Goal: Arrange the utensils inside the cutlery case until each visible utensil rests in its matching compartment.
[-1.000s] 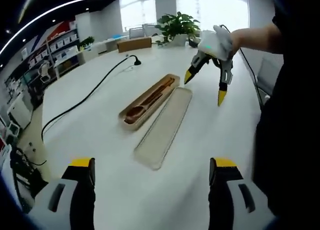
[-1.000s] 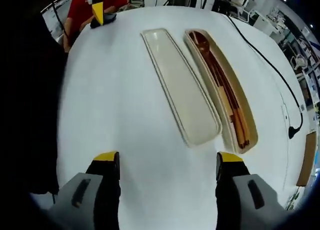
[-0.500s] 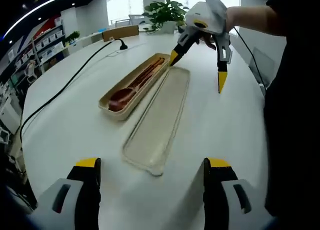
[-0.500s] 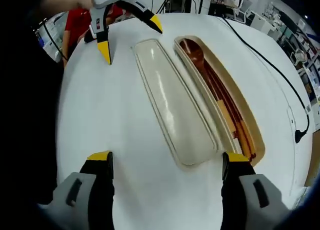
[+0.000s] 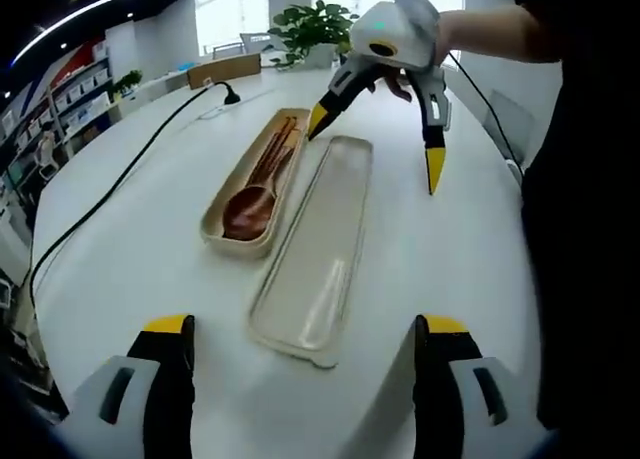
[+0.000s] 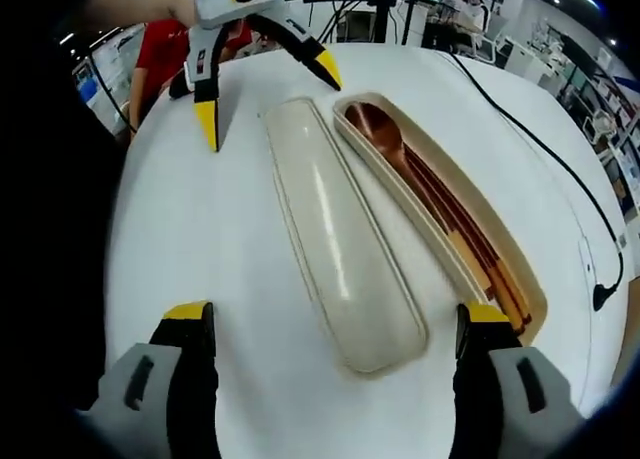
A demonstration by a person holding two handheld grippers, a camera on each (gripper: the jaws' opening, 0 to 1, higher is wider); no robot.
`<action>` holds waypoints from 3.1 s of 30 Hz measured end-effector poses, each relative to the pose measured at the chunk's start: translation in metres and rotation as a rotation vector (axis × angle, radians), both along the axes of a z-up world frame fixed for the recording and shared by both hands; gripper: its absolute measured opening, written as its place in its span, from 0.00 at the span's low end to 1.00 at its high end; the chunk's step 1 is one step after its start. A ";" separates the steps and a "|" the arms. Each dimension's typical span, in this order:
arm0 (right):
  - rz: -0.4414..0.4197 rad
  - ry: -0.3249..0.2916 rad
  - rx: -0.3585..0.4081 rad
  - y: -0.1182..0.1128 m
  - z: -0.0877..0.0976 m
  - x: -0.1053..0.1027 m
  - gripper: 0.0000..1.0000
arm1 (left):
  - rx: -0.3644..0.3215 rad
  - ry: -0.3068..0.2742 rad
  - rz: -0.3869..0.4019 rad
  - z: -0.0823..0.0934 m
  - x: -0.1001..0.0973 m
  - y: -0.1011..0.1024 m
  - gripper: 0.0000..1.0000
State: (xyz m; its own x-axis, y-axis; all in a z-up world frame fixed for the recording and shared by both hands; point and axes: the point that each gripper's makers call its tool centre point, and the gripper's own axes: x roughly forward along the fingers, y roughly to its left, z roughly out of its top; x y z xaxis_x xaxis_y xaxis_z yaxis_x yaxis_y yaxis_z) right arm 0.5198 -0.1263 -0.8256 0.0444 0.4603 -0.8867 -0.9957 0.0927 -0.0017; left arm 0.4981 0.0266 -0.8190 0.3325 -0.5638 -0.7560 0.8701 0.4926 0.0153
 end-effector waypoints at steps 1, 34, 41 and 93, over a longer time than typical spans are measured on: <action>0.000 0.000 0.002 0.001 0.000 0.000 0.99 | -0.003 -0.004 -0.002 0.000 0.001 -0.002 0.93; 0.019 -0.007 -0.117 0.002 0.010 -0.037 0.37 | 0.125 0.009 -0.122 0.005 -0.036 -0.027 0.39; 0.007 -0.006 -0.135 -0.002 0.009 -0.054 0.37 | 0.157 0.028 -0.132 0.006 -0.050 -0.032 0.39; 0.011 0.030 -0.288 -0.020 0.004 -0.102 0.37 | 0.200 0.076 -0.095 0.004 -0.095 -0.054 0.40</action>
State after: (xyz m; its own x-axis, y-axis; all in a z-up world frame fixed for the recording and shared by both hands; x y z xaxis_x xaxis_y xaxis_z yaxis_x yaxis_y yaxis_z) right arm 0.4180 -0.1459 -0.8216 0.0127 0.1894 -0.9818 -0.9967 0.0816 0.0029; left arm 0.4026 -0.0272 -0.8150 0.2233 -0.4267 -0.8764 0.9148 0.4021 0.0373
